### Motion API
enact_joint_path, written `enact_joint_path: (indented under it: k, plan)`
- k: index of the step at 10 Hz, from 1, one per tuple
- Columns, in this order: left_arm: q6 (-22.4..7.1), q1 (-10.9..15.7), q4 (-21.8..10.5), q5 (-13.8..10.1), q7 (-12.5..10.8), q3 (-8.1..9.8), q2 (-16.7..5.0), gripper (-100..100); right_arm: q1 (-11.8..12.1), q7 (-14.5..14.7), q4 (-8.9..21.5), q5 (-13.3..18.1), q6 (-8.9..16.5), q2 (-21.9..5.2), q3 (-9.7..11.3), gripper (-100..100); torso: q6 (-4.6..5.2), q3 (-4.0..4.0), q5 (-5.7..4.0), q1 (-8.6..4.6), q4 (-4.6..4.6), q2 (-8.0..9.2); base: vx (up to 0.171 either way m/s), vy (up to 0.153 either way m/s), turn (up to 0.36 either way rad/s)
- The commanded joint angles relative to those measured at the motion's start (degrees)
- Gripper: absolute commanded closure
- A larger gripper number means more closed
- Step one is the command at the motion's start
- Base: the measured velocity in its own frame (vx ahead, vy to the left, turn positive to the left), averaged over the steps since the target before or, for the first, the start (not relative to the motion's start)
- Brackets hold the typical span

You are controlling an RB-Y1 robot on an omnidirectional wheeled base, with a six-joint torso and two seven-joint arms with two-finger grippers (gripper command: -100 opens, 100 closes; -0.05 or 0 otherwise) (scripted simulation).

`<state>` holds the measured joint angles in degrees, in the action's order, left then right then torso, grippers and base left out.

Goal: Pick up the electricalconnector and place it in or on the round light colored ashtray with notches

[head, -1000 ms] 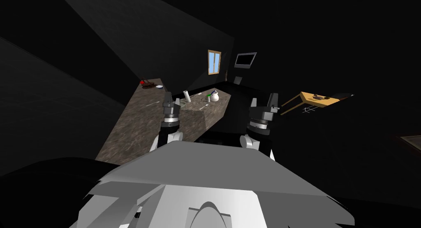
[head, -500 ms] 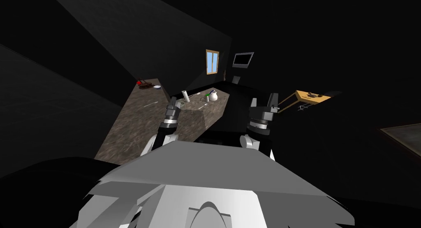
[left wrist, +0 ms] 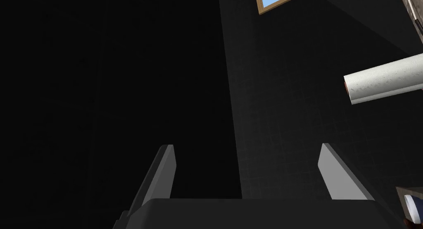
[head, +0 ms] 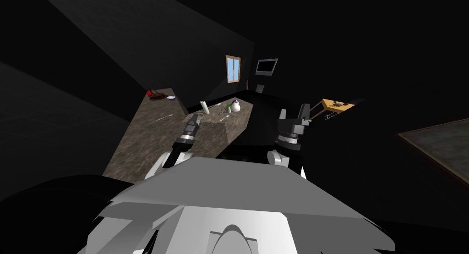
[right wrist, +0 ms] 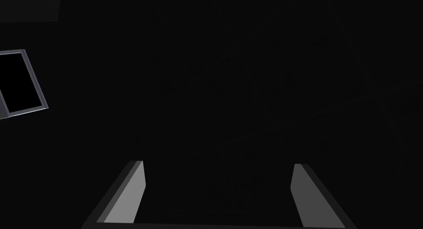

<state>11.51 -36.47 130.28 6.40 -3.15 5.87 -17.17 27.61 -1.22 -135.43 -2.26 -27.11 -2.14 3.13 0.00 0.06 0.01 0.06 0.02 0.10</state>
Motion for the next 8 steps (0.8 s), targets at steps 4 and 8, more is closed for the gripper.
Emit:
enact_joint_path:
  k: [4,8]
  plan:
    - [-5.8,-3.4,-2.5,0.4,-1.5,2.46,-5.7,-100,0.0,0.0,0.0,0.0,0.0,0.0,0.0,0,0.00,-0.02,0.00,0.01,-0.01,-0.04,-0.015,0.007,-0.083]
    - [-9.8,-6.1,-4.4,0.2,-2.4,4.03,-10.6,-100,0.0,0.0,0.0,0.0,0.0,0.0,0.0,0,0.00,-0.07,0.01,0.03,-0.02,-0.12,0.003,0.013,-0.078]
